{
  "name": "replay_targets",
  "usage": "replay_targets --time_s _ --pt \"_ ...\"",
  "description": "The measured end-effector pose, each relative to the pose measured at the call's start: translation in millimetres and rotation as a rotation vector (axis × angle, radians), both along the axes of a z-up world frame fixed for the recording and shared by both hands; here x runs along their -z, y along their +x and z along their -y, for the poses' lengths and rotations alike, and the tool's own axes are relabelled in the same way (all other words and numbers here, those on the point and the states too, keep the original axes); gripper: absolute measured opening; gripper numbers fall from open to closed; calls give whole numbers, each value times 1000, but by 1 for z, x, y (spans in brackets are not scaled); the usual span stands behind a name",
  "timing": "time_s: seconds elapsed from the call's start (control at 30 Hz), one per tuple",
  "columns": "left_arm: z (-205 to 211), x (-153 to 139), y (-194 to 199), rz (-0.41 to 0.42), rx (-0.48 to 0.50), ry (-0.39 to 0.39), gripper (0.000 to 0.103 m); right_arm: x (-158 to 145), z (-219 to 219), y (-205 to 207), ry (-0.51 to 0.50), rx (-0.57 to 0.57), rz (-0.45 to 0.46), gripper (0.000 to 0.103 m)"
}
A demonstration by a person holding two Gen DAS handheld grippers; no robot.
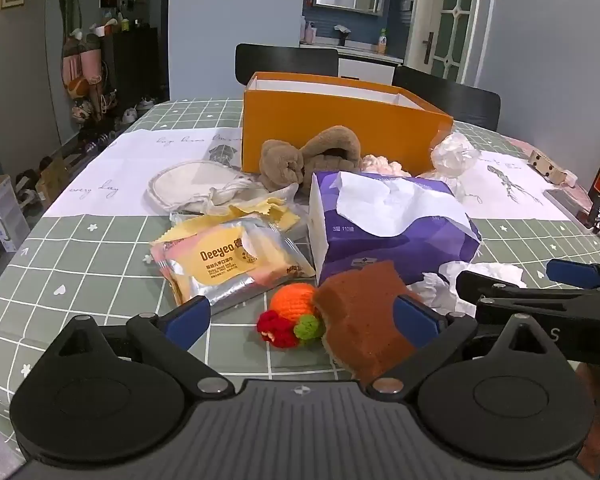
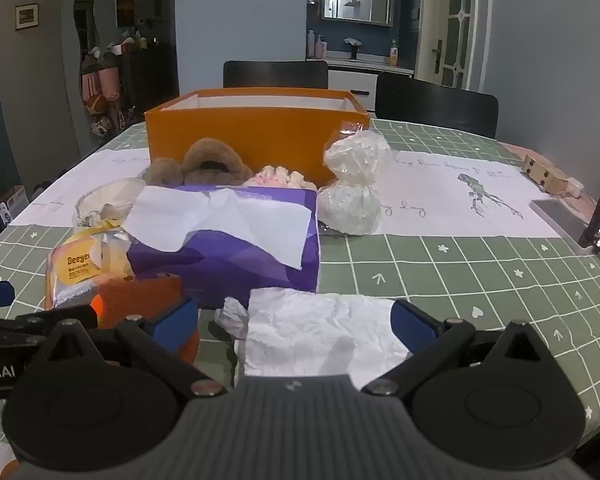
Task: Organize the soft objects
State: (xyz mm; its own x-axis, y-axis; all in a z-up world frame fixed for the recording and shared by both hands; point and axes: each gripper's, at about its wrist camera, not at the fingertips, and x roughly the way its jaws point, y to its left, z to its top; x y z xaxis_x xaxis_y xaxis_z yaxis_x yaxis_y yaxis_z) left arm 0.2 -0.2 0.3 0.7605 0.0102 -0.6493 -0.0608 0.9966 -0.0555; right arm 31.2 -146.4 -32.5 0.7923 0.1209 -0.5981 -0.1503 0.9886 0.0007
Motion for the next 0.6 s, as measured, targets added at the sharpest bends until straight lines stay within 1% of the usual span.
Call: replay_targets --time_s 0.1,0.6 --pt "0 0 -1 5 9 -11 103 0 -1 0 -23 -2 -5 101" --pt "3 -1 0 -1 20 -23 103 1 0 1 -10 10 -8 101"
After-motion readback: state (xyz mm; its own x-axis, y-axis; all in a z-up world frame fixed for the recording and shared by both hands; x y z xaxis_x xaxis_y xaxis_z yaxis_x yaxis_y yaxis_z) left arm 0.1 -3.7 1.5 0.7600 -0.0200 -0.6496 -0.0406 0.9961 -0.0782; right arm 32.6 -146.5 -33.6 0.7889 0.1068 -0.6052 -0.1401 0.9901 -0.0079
